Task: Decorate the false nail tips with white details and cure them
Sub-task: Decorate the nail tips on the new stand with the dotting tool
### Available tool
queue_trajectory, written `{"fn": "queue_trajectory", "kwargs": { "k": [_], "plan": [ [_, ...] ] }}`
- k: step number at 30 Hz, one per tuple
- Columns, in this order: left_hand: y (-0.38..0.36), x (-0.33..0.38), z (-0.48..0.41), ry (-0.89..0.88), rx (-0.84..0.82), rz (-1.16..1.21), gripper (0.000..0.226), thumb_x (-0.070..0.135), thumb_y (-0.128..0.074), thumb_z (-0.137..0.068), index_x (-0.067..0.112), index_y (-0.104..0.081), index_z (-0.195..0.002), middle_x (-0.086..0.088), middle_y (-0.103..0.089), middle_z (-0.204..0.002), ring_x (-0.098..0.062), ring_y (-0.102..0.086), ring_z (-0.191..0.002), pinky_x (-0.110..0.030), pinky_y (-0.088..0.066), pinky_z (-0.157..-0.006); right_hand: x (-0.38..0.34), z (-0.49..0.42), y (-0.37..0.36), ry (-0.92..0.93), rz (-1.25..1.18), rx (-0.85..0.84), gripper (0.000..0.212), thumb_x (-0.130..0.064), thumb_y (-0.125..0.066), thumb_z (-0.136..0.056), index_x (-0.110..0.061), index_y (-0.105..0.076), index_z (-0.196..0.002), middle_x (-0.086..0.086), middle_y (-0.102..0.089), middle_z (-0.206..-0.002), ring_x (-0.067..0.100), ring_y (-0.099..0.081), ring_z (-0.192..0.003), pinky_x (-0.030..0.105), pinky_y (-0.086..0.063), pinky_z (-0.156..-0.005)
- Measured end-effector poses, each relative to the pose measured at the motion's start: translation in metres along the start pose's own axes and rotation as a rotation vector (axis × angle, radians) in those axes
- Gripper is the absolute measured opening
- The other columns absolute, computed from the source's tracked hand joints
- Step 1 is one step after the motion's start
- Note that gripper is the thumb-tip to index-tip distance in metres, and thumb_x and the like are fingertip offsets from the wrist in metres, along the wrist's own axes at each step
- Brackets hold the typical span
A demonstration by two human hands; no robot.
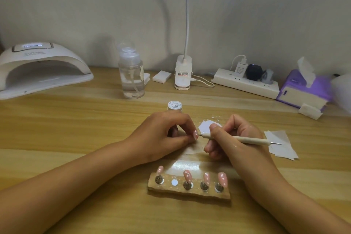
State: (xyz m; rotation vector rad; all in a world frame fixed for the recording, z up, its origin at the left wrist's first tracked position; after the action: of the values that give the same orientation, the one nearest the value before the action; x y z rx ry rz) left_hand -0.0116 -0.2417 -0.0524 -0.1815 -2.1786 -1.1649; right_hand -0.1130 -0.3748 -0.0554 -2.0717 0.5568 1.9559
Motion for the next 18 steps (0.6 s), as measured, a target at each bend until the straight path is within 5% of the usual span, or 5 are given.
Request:
{"fn": "queue_trajectory", "kwargs": {
  "k": [18],
  "plan": [
    [-0.0002, -0.0007, 0.0003, 0.022, -0.011, 0.006, 0.014, 0.017, -0.076, -0.084, 0.03, -0.071, -0.085, 0.022, -0.063, -0.084, -0.012, -0.056, -0.061, -0.016, -0.041, -0.061, 0.0002, -0.0008, 0.0006, 0.013, -0.026, 0.017, 0.025, -0.016, -0.065, -0.093, -0.008, -0.052, -0.073, 0.014, -0.071, -0.064, 0.016, -0.066, -0.054, 0.021, -0.055, -0.054]
  ]
}}
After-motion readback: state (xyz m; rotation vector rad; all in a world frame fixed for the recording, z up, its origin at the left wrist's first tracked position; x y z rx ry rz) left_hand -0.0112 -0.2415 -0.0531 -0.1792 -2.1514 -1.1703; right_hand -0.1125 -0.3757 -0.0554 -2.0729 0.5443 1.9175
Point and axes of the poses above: each hand's wrist, its own z-axis away from the middle knuckle, its own y-axis out of the back of the hand, x = y × z, the point moved 6 cm from there along -z, towards the middle knuckle
